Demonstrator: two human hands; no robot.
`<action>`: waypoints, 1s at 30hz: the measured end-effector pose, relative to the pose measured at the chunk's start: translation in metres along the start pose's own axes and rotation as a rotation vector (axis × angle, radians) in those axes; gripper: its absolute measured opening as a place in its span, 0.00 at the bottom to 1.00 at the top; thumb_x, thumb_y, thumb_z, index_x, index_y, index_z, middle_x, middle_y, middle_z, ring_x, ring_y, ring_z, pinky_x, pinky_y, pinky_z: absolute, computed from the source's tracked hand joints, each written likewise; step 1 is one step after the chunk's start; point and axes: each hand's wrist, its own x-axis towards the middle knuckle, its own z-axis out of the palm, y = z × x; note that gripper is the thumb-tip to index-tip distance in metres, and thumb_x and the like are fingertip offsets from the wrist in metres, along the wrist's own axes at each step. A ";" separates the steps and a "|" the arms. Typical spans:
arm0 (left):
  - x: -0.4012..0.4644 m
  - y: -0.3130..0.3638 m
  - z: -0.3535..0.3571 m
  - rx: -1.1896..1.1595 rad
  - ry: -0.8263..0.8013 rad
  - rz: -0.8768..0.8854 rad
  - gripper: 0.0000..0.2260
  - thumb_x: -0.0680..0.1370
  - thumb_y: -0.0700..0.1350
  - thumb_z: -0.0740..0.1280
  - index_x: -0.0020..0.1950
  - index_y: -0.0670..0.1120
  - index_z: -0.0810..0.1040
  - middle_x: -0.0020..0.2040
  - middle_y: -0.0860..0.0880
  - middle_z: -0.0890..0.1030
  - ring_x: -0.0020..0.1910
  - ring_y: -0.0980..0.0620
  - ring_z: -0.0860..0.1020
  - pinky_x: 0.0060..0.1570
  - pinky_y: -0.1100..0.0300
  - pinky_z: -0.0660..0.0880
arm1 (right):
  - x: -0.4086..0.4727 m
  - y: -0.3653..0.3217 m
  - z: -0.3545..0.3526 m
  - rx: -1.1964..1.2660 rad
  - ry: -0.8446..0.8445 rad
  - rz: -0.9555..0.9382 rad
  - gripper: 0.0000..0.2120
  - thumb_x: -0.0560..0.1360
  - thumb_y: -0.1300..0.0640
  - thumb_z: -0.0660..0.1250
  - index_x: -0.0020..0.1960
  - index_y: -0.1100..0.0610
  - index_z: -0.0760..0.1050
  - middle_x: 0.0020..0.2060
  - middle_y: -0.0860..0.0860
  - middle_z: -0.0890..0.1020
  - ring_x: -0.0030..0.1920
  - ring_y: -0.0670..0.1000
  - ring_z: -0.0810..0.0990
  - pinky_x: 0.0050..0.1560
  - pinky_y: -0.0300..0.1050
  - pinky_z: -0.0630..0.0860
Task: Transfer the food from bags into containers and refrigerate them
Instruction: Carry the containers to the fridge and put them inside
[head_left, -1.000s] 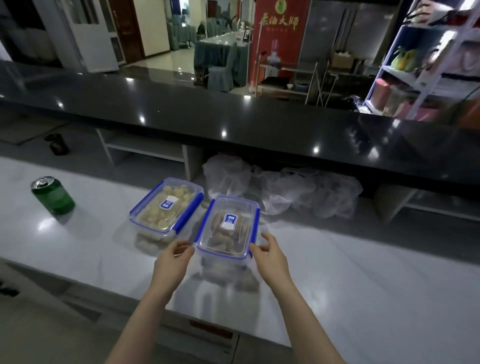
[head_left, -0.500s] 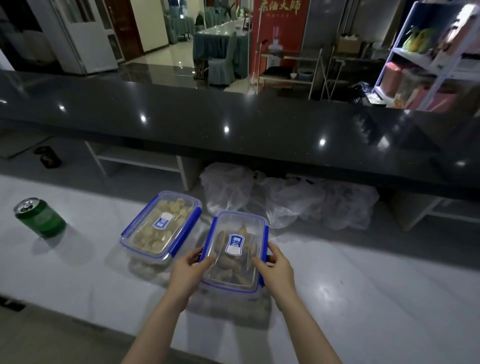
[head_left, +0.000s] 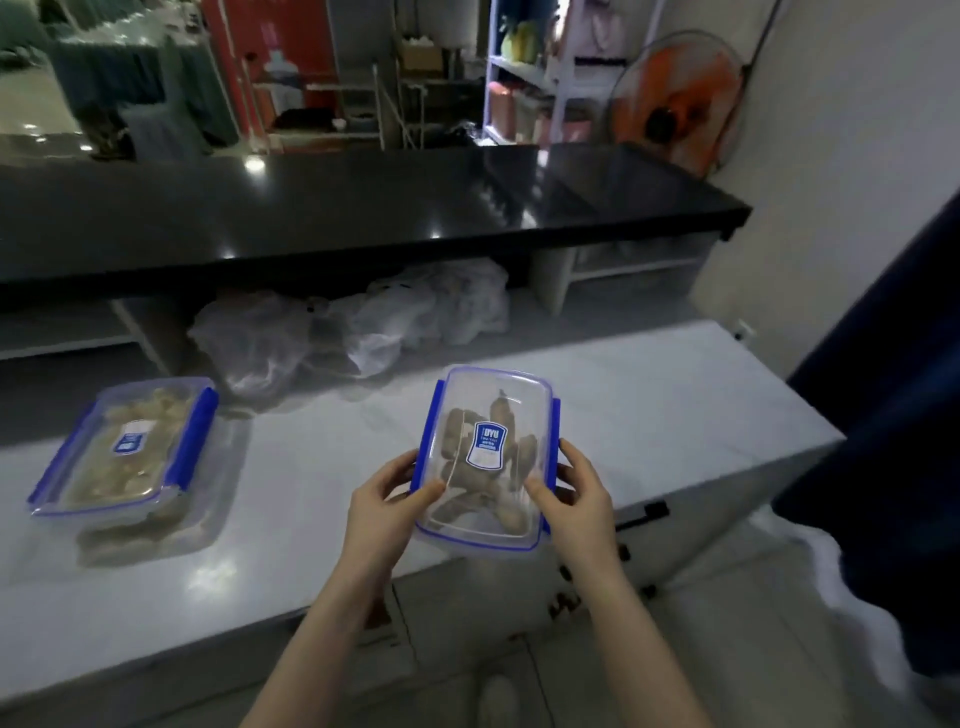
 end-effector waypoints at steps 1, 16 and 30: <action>-0.007 -0.002 0.019 0.012 -0.057 -0.001 0.19 0.74 0.39 0.73 0.63 0.48 0.78 0.55 0.53 0.83 0.46 0.60 0.84 0.37 0.66 0.80 | -0.010 0.002 -0.022 -0.001 0.055 -0.008 0.25 0.73 0.56 0.72 0.68 0.47 0.70 0.55 0.46 0.80 0.52 0.47 0.81 0.48 0.46 0.82; -0.159 -0.032 0.413 0.058 -0.826 -0.003 0.18 0.72 0.37 0.74 0.61 0.47 0.79 0.49 0.53 0.85 0.46 0.55 0.85 0.42 0.63 0.80 | -0.152 0.029 -0.411 -0.006 0.828 -0.037 0.27 0.73 0.61 0.72 0.68 0.46 0.68 0.54 0.44 0.77 0.50 0.38 0.77 0.45 0.30 0.74; -0.351 -0.094 0.698 0.224 -1.416 -0.071 0.28 0.71 0.36 0.74 0.68 0.50 0.72 0.59 0.50 0.81 0.52 0.50 0.83 0.41 0.63 0.79 | -0.297 0.082 -0.672 0.086 1.333 0.051 0.27 0.73 0.62 0.71 0.68 0.46 0.70 0.52 0.38 0.79 0.53 0.40 0.78 0.53 0.45 0.78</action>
